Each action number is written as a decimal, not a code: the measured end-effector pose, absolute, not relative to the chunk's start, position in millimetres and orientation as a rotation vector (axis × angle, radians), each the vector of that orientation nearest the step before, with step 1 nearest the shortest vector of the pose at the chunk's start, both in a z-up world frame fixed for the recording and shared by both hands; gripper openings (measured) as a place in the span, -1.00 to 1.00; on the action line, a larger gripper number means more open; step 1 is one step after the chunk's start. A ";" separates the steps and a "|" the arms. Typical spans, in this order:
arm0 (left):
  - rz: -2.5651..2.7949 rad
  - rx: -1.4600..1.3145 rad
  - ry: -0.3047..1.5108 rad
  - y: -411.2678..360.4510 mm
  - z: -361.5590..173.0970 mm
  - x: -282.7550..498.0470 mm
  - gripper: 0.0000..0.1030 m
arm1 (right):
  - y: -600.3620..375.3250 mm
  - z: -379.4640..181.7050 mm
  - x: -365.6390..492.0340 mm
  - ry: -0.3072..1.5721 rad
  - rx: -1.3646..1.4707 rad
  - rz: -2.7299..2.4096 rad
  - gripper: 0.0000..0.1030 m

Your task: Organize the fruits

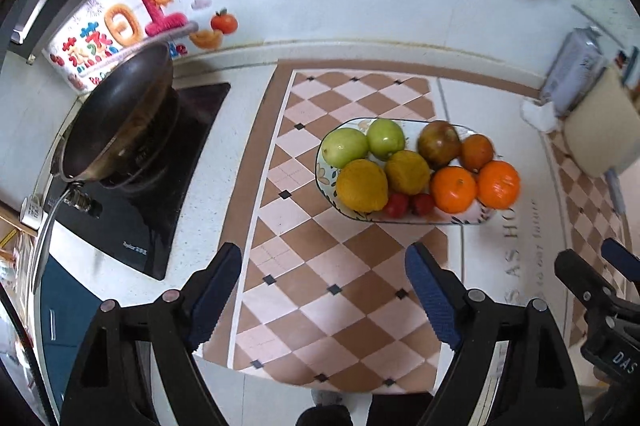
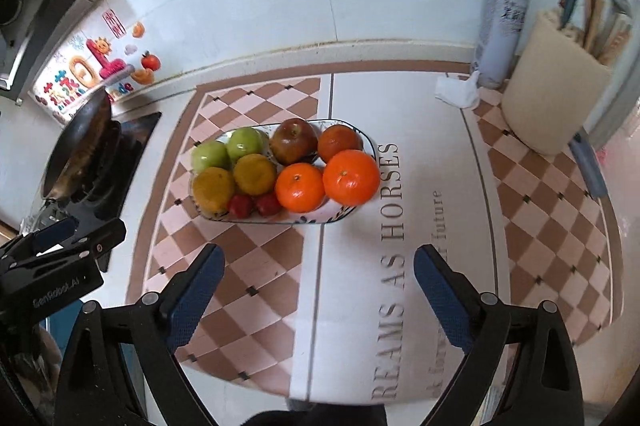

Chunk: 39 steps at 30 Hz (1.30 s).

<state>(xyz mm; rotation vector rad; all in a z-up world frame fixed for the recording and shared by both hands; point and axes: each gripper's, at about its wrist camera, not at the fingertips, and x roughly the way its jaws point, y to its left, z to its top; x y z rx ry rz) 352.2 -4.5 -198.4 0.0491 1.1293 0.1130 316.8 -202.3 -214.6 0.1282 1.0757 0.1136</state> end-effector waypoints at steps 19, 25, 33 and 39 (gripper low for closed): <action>-0.009 0.057 0.908 25.7 -76.7 176.7 0.62 | -156.1 -73.4 107.6 0.839 0.085 0.070 0.90; 0.008 0.027 0.851 28.8 -51.0 136.2 0.62 | -162.3 -35.1 59.5 0.780 0.089 0.092 0.90; 0.021 0.005 0.830 28.9 -30.4 100.0 0.62 | -170.1 -4.8 20.3 0.755 0.096 0.119 0.90; 0.027 0.003 0.805 26.2 -18.1 80.1 0.62 | -175.5 3.9 3.5 0.745 0.095 0.127 0.90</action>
